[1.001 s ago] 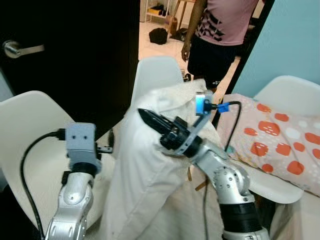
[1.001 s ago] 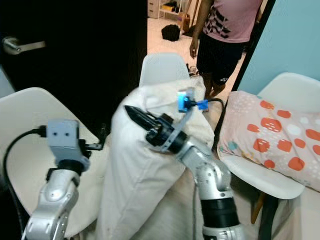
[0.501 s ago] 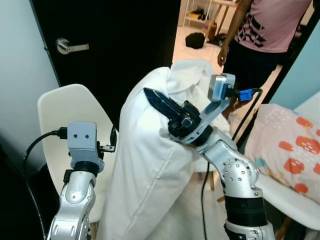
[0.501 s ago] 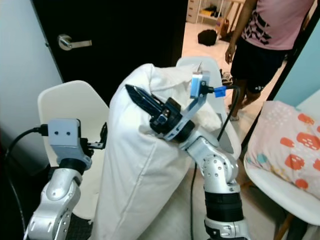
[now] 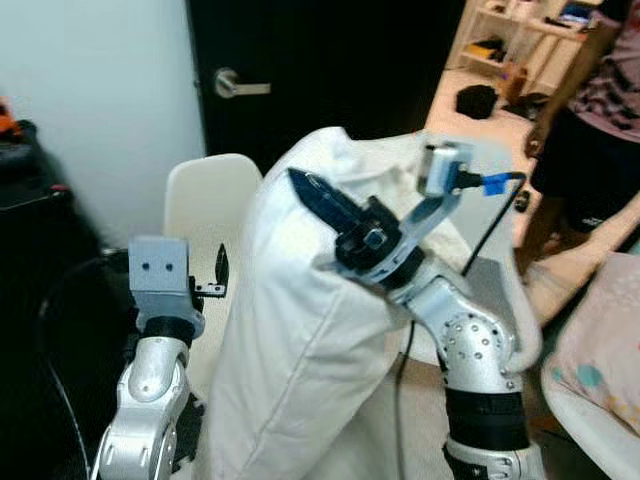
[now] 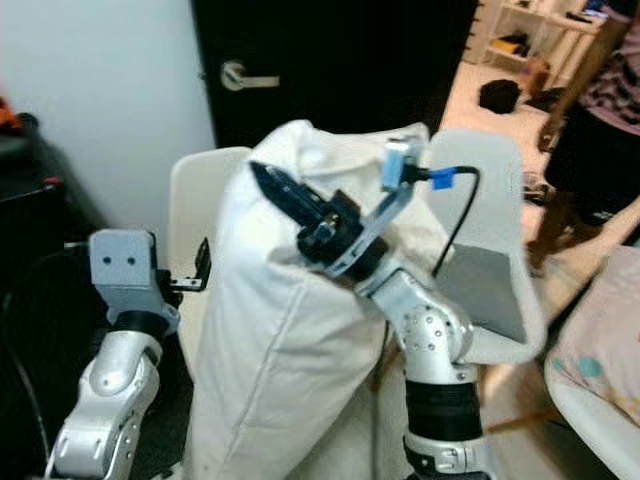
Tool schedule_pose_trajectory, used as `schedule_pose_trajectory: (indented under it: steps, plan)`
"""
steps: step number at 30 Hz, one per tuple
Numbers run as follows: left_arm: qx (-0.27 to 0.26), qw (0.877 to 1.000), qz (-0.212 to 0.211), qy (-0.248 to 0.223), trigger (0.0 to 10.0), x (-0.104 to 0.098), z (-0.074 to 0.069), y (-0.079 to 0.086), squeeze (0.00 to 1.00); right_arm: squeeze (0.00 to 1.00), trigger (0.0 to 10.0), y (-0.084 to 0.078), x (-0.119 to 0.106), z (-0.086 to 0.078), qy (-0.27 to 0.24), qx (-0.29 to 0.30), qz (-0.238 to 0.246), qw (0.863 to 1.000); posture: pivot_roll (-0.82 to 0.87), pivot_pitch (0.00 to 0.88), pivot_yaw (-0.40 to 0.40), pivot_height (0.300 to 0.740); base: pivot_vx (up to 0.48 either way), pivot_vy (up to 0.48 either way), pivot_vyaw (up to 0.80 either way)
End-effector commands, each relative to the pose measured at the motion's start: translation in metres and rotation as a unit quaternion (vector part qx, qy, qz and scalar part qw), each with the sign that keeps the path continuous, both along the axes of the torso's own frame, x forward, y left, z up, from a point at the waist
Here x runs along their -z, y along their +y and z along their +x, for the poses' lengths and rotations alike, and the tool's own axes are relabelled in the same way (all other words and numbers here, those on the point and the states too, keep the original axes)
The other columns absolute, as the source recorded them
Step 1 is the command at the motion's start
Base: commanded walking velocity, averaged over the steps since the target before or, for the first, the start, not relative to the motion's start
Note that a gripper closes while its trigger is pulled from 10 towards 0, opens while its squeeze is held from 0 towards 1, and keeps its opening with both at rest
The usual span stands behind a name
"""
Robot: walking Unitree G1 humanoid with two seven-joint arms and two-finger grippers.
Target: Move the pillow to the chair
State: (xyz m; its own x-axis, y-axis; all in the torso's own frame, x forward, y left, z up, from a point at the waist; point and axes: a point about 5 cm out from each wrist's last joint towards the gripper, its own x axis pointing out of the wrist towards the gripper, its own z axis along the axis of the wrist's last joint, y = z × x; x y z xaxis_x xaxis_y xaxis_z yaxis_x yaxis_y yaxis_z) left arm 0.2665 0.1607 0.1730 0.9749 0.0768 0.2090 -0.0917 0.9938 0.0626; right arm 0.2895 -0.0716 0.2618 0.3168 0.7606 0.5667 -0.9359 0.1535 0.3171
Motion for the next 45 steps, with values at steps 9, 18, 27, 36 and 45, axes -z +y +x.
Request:
schedule_pose_trajectory:
  steps: [9, 18, 27, 36, 45]
  plan:
    - [0.002, 1.000, 0.009, 0.005, 10.0, 0.002, 0.000, -0.001, 0.00, 0.00, 0.0, -0.007, -0.008, -0.001, -0.024, 0.002, 0.023, 0.999, 0.02, 0.000, -0.089, 0.740, 0.000, 0.000, 0.78]
    - [0.008, 1.000, 0.011, 0.002, 10.0, 0.000, 0.003, -0.004, 0.00, 0.00, 0.0, -0.004, 0.003, 0.000, -0.013, 0.009, -0.001, 1.000, 0.02, 0.000, -0.086, 0.740, 0.000, 0.000, 0.78]
    - [0.009, 1.000, 0.016, 0.002, 10.0, 0.000, 0.002, -0.003, 0.00, 0.00, 0.0, -0.003, 0.017, 0.013, 0.006, 0.070, -0.055, 0.996, 0.02, 0.000, -0.085, 0.740, 0.000, 0.000, 0.52]
    - [0.010, 1.000, 0.020, -0.009, 10.0, -0.004, 0.002, -0.002, 0.00, 0.00, 10.0, -0.005, 0.027, 0.026, 0.048, 0.106, -0.079, 0.990, 0.02, 0.000, -0.088, 0.740, 0.420, 0.000, 0.00]
    - [0.010, 1.000, 0.022, -0.016, 10.0, -0.007, 0.003, -0.003, 0.00, 0.00, 10.0, -0.006, 0.025, 0.029, 0.044, 0.119, -0.076, 0.989, 0.02, 0.000, -0.088, 0.740, 0.447, 0.000, 0.00]
